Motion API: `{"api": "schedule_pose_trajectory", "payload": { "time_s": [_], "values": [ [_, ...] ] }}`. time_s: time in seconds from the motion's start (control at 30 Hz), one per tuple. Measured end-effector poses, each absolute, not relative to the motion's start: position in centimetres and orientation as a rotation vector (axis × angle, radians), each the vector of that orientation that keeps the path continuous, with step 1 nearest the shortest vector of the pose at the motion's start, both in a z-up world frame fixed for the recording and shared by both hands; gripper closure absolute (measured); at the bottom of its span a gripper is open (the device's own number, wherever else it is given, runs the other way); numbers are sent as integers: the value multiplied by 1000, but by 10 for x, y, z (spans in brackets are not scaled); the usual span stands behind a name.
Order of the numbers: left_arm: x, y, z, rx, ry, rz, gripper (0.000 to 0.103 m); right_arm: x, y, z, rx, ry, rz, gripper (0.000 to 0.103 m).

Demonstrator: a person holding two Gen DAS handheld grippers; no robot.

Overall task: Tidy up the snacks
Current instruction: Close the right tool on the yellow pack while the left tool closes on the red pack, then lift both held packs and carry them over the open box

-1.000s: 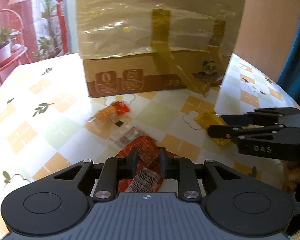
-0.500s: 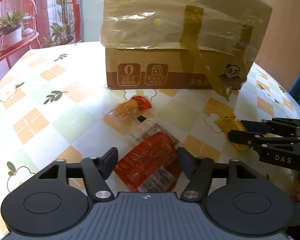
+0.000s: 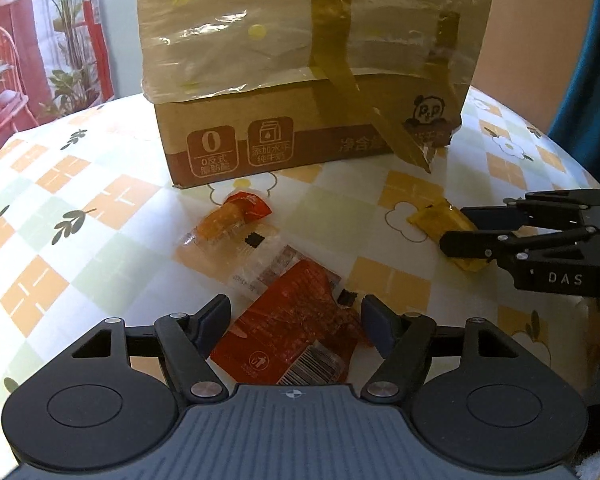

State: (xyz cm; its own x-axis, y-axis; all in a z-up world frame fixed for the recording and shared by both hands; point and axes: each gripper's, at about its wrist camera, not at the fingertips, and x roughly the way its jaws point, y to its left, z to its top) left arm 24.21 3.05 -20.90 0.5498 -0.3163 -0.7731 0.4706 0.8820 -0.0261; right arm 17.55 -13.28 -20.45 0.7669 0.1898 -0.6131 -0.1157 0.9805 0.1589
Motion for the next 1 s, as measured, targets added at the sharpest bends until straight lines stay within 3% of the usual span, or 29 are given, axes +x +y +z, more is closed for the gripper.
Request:
{"api": "schedule_pose_trajectory", "payload": {
  "time_s": [0.1,0.3,0.37,0.43,1.0],
  "values": [
    [240,32,-210,187,868,-464,30,176,-133,-205,116,676,167,66],
    [234,31,-208,177,863,-465,44,176,-133,-204,118,676,167,66],
    [232,31,-207,167,862,-466,50,175,-133,-204,118,676,167,66],
    [229,31,-206,158,862,-472,63,175,-133,-204,118,676,167,66],
    [228,43,-169,60,767,-437,64,176,-134,-202,127,686,167,67]
  ]
}}
